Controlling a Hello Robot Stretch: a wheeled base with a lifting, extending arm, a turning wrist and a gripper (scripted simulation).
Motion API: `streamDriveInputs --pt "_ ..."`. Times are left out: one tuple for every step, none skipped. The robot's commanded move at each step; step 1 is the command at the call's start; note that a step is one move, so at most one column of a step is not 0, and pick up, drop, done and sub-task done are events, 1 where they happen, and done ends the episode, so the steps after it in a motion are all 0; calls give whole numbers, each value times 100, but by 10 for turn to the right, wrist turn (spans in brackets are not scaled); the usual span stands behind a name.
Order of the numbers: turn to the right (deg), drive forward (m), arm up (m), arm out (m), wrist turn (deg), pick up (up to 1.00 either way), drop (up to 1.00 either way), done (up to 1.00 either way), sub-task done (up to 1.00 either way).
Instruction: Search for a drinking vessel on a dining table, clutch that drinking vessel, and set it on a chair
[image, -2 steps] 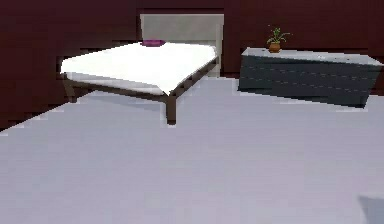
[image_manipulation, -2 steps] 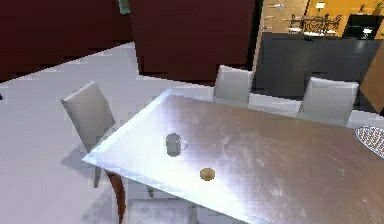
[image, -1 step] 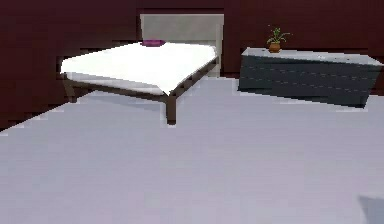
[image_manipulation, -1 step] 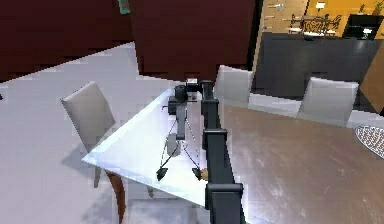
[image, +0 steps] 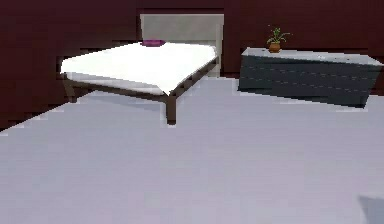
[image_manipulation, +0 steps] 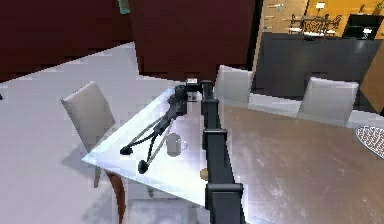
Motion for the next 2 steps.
streamDriveInputs --pt "0 0 0 0 450 0 0 0 0" --pt "0 0 0 0 450 0 0 0 0"
